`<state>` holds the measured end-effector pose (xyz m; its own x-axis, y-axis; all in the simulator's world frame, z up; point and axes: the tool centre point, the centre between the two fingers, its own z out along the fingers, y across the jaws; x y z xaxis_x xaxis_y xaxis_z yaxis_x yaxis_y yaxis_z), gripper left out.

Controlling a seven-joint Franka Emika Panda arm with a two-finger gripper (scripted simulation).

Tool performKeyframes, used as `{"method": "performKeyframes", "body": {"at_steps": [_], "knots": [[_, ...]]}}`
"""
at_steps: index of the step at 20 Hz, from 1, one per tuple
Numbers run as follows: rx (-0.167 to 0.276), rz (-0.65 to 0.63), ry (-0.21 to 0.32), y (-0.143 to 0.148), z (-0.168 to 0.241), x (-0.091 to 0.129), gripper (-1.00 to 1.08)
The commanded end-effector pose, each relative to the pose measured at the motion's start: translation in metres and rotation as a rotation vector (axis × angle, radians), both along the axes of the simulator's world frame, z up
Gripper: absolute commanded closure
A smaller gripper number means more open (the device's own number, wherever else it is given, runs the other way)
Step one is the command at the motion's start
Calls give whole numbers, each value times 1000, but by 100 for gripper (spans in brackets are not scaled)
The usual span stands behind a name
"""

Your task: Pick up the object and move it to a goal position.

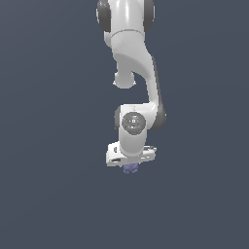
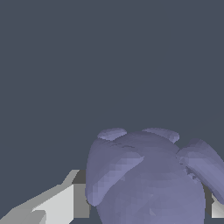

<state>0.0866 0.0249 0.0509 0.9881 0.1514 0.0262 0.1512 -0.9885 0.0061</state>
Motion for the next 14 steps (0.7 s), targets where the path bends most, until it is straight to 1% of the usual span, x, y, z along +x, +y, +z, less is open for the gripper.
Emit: {"method": "performKeyframes", "body": {"at_steps": [1,7,14], "knots": [[-2,20,-24,-5,11,5,108],[-10,98,-110,-21,50,22,108],[-23,223,-249,-44,116,43,108]]}}
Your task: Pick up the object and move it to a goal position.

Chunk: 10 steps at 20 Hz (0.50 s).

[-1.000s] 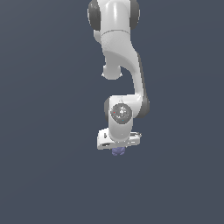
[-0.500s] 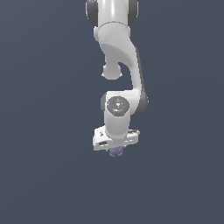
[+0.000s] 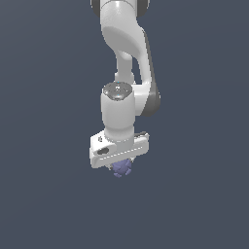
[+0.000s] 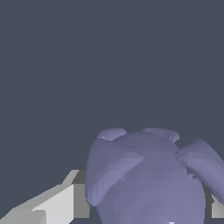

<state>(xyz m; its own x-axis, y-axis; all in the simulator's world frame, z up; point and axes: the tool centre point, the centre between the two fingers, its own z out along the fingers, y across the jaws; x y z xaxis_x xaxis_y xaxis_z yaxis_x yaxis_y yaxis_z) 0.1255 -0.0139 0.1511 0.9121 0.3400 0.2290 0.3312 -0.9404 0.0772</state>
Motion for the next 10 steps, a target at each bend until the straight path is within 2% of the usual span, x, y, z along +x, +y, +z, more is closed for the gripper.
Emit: {"method": "performKeyframes", "body": {"at_steps": [1,10], "knots": [[-6,46,-52,-8,25,7,108],[-19,193,-214,-30,106,23,108]]}}
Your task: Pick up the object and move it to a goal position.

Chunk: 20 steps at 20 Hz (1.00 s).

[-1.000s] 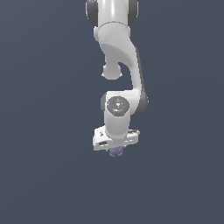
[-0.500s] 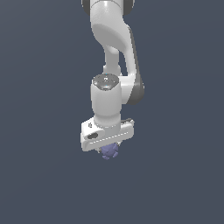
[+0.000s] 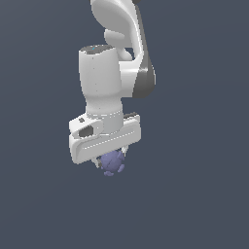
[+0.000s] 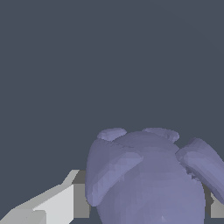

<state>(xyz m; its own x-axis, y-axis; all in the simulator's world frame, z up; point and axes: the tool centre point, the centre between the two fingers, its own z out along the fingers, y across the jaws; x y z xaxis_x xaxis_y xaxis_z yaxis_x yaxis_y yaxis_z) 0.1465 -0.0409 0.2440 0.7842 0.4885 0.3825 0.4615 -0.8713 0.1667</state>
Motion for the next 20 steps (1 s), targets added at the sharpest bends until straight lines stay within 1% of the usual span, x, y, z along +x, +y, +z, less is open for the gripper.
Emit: {"method": "performKeyframes", "body": {"at_steps": [1,10,20], "knots": [[-4,39,-42,-5,21,3,108],[-11,158,-173,-21,88,7,108],[-14,275,-298,-34,153,5,108]]}}
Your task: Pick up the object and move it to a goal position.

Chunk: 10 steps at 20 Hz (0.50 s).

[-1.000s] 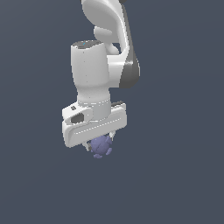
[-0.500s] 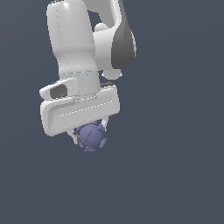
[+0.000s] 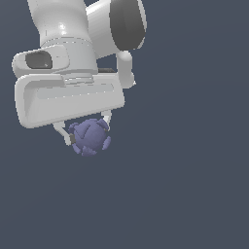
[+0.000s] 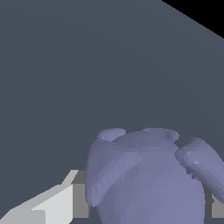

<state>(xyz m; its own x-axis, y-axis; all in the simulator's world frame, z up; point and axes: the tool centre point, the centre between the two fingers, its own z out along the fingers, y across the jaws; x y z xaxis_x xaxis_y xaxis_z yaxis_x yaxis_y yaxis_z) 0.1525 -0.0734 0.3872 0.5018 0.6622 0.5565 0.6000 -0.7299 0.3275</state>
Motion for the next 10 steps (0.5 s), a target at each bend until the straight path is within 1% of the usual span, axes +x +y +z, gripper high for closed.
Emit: {"method": "performKeyframes", "body": {"at_steps": [1,5,10], "knots": [[-1,29,-31,-3,16,-1,108],[-1,69,-73,-8,38,-4,108],[0,107,-112,-13,58,-6,108]]}}
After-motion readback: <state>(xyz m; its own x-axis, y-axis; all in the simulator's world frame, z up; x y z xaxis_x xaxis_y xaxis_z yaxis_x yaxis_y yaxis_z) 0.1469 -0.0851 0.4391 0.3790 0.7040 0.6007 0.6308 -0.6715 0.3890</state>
